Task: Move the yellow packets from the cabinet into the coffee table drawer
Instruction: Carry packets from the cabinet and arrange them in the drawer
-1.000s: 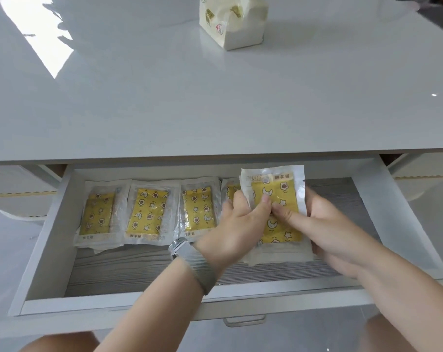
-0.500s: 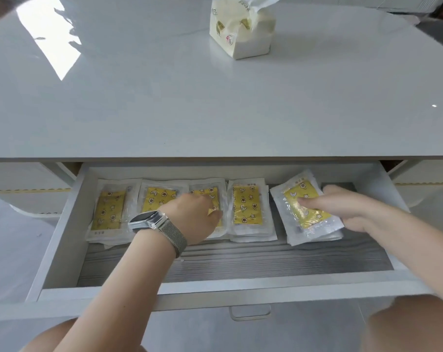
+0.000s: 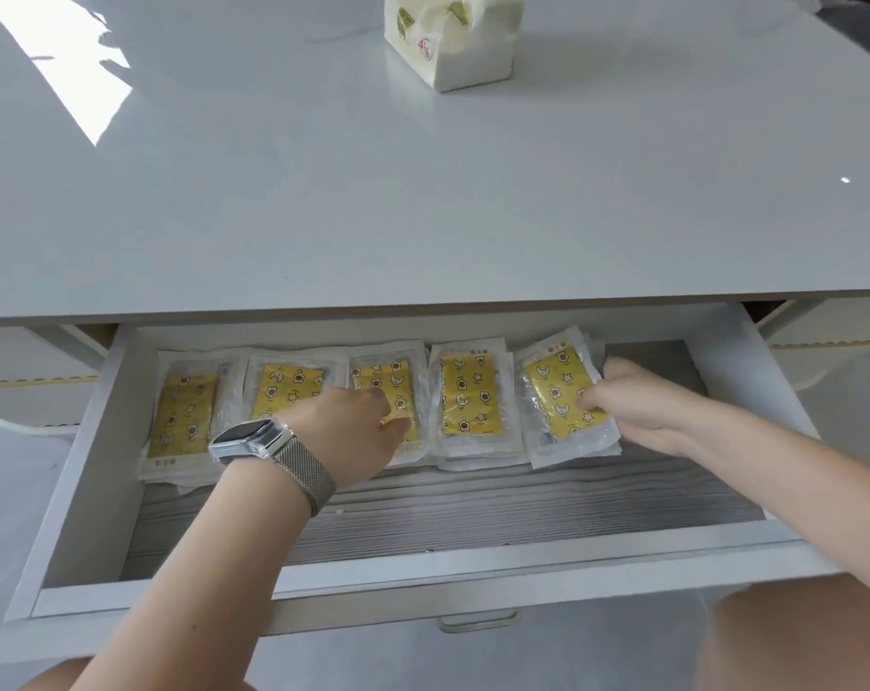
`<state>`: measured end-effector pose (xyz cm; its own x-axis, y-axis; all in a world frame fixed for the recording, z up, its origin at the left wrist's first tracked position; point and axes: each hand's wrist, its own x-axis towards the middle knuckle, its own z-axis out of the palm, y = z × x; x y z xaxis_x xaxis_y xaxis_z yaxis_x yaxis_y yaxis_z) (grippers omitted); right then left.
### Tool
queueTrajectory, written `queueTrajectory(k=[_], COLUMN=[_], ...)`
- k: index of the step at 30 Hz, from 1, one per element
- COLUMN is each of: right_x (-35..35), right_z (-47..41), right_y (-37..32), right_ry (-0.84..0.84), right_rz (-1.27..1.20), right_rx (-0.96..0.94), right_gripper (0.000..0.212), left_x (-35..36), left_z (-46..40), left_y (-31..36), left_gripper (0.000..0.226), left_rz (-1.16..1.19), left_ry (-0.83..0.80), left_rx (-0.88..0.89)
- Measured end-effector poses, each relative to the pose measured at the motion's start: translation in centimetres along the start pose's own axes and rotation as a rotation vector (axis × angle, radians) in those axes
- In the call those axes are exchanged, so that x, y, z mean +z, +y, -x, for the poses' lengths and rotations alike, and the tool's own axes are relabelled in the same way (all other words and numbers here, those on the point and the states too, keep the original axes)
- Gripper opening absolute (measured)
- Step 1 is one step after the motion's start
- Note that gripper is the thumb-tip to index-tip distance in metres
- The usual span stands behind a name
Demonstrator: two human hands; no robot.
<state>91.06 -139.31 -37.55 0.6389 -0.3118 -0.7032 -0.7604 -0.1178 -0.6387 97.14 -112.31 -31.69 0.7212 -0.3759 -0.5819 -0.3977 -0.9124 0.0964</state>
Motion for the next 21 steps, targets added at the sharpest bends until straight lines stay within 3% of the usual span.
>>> queueTrajectory(k=[3,6,9,11,14,18,21], right_x=[0.5,0.6,0.8,1.0,0.9,0.5,0.3], right_z=[0.2,0.3,0.4,0.5,1.1,1.6,1.4], right_y=[0.1,0.2,0.0,-0.2,-0.5,-0.7,-0.7], right_ry=[0.036,0.041,0.073,0.112,0.155,0.23,0.278], right_rz=[0.138,0.375,0.713,0.812,0.796,0.56,0.424], right_rx=[-0.111,-0.174,-0.115,-0.083,-0.07,-0.177,-0.261], right_gripper=[0.104,0.094,0.078,0.072,0.072,0.1,0.074], left_x=[-0.1,-0.3,-0.2,-0.1,0.0,0.0,0.1], left_z=[-0.1,-0.2,-0.2,-0.2,-0.2,-0.3,-0.3], left_y=[-0.3,-0.3,-0.2,-0.2,-0.1,-0.2,-0.2], left_gripper=[0.048,0.048,0.048,0.048,0.048,0.048,0.048], left_rz=[0.005,0.006,0.008,0.004,0.002,0.007,0.001], left_ry=[-0.012,-0.009,-0.014,-0.016,-0.015,-0.013,-0.002], left_rx=[-0.01,-0.011,-0.013,-0.013,-0.013,-0.016,-0.019])
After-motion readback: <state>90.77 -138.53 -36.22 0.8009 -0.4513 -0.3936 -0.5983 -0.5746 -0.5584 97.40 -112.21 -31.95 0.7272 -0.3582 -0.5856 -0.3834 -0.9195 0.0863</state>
